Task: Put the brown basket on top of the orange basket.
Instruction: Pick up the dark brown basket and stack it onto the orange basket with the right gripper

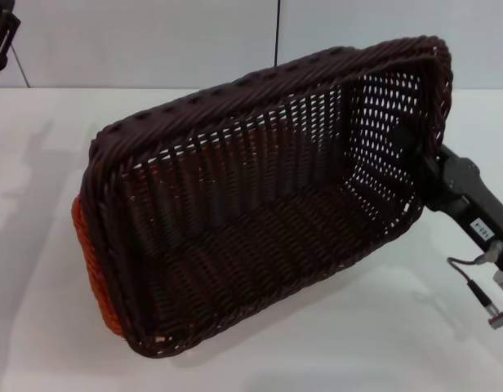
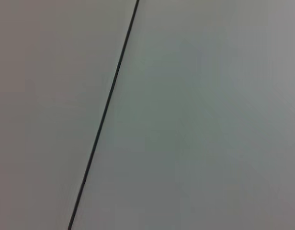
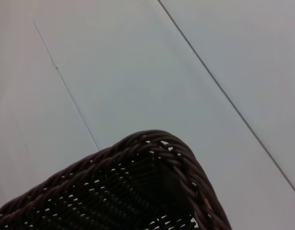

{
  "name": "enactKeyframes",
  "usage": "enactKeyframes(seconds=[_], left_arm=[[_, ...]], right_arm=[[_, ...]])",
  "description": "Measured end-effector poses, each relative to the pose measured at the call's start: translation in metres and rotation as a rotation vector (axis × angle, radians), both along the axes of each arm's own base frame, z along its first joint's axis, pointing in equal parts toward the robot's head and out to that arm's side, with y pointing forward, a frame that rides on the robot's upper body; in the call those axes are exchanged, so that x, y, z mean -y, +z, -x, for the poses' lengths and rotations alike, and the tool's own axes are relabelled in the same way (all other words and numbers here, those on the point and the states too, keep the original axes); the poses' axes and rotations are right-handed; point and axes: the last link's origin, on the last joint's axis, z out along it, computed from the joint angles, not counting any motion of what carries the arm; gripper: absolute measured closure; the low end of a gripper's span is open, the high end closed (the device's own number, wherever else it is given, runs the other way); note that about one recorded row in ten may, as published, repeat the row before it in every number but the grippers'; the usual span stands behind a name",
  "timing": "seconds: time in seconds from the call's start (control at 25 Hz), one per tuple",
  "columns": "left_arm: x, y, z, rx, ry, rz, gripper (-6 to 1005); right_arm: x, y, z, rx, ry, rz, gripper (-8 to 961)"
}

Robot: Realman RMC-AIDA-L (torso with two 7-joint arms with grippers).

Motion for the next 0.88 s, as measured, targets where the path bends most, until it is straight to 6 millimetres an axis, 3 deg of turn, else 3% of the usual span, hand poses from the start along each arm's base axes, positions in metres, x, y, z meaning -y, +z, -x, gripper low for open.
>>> enactKeyframes(seconds=[0.4,0.88], left_arm=[[0.001,-0.009,0.001,-0.002,0.009,0.032,165],[0.003,-0.01,0.005,-0.005,0.023,0.042,165]], right_arm=[[0.004,-0.011,-0.001,0.021,-0.03,0.008,794],[-0.009,-0.019,0.0,0.062,-0.069,0.045,722]])
